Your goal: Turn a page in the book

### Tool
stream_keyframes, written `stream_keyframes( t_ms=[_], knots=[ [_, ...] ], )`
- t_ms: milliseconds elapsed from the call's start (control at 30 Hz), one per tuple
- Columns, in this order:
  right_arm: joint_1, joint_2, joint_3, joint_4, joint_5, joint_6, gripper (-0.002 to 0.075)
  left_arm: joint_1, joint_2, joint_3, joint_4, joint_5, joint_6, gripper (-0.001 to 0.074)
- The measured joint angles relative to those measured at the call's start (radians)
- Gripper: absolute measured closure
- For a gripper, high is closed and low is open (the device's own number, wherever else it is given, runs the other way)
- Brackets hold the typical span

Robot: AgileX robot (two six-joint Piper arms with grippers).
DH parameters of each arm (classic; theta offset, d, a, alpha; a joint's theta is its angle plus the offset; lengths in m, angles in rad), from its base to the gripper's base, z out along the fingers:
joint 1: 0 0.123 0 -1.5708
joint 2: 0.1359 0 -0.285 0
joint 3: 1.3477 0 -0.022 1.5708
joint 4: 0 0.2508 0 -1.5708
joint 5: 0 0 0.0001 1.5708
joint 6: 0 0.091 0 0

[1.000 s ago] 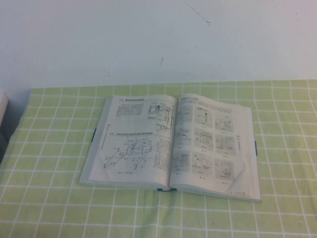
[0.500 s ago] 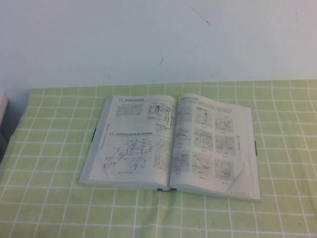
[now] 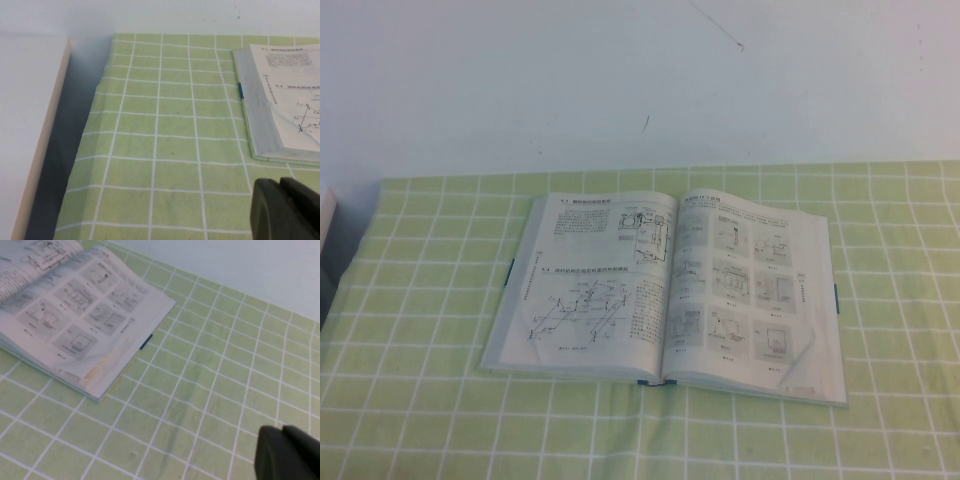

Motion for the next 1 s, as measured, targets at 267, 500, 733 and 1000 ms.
stream_keyframes(
  t_ms=[267, 500, 733, 1000],
  knots=[
    [0.000, 0.000, 0.012, -0.016, -0.017, -0.025, 0.0728, 0.000, 0.000, 0.000, 0.000, 0.000, 0.000, 0.0738],
    [-0.045, -0.053, 0.168, -0.019, -0.196, -0.027, 0.0728, 0.000, 0.000, 0.000, 0.000, 0.001, 0.000, 0.0738],
    [-0.159, -0.138, 0.313, -0.015, -0.253, 0.058, 0.0728, 0.000, 0.000, 0.000, 0.000, 0.001, 0.000, 0.0738],
    [-0.199, -0.138, 0.384, 0.001, -0.326, 0.063, 0.0728, 0.000, 0.000, -0.002, 0.000, 0.004, 0.000, 0.0738]
  ],
)
